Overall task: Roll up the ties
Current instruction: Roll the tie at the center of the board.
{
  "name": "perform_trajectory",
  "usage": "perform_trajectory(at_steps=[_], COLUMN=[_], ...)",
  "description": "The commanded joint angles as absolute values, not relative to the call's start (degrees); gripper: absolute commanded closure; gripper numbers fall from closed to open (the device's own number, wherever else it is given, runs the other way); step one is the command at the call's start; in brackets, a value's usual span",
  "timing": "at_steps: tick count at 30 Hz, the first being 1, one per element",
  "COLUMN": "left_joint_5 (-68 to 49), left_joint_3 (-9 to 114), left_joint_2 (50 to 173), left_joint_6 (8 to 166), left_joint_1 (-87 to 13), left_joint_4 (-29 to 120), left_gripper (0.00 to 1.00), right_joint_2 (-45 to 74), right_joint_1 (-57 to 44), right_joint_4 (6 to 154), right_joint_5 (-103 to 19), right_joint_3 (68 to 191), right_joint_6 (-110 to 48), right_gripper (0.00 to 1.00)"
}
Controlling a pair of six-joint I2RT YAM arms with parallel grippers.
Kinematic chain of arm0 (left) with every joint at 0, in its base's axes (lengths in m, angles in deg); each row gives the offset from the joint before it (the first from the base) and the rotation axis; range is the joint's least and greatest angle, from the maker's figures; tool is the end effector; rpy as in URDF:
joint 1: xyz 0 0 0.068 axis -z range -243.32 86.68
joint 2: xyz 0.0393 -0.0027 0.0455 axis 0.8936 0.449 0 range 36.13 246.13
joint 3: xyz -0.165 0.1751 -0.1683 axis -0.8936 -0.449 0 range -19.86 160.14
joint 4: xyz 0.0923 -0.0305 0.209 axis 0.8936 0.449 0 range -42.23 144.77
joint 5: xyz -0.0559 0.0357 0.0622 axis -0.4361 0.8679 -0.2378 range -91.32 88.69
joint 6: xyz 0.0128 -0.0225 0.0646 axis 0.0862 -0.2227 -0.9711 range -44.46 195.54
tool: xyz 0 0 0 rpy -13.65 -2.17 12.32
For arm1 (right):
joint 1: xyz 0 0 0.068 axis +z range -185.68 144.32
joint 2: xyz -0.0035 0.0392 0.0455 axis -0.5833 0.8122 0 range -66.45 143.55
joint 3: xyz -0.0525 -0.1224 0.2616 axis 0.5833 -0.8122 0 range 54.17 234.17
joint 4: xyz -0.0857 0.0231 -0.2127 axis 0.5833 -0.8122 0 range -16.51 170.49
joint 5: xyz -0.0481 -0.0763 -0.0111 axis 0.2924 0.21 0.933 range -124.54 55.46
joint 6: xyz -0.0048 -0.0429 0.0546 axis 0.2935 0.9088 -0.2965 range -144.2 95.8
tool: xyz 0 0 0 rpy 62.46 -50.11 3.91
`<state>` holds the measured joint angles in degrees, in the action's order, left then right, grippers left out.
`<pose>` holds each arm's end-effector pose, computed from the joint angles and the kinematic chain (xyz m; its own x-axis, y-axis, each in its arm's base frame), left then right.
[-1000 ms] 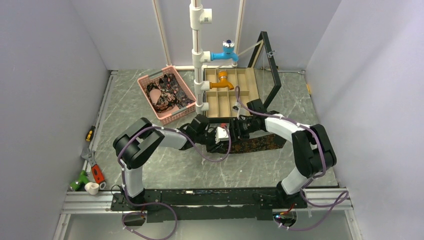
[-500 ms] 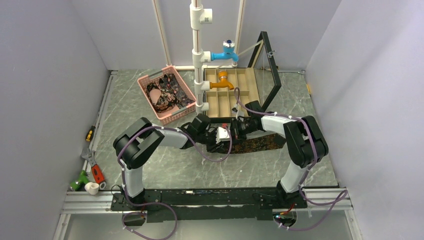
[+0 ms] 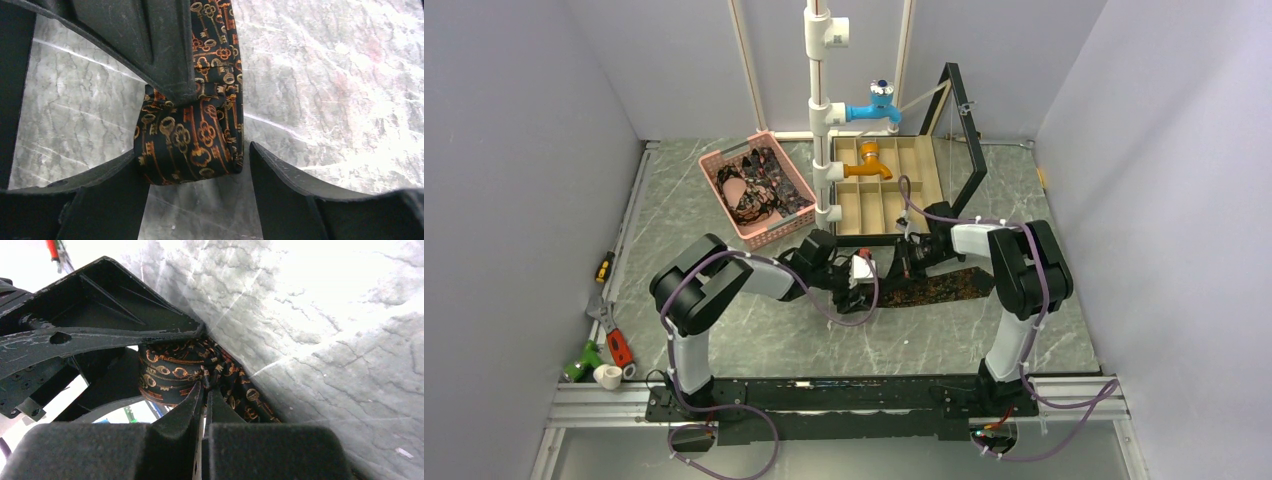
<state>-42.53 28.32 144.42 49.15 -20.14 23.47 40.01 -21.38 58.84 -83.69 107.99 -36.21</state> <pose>0.2382 -0.2747 0.1627 0.0198 0.4399 -0.8978 0.9998 -0.0141 0.0151 0.2869 0.1173 0.1486 -0.9873 -0.1113 -0.1135 -0.1583 0.6199 0.7686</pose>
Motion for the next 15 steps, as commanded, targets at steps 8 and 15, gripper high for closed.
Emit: perform_trajectory(at_steps=[8, 15], left_joint_5=[-46.12, -45.23], left_joint_3=[27.89, 30.34], left_joint_2=[147.2, 150.6], left_joint_6=[62.1, 66.36], left_joint_1=[-19.45, -17.2], left_joint_4=[8.2, 6.31], left_gripper=[0.23, 0.3], right_joint_2=[38.18, 38.48], right_joint_1=[-19.22, -18.14], right_joint_4=[50.95, 50.79], right_joint_5=[-64.01, -62.14], right_joint_3=[105.76, 105.88], right_joint_6=[-31.73, -31.83], right_gripper=[1.0, 1.0])
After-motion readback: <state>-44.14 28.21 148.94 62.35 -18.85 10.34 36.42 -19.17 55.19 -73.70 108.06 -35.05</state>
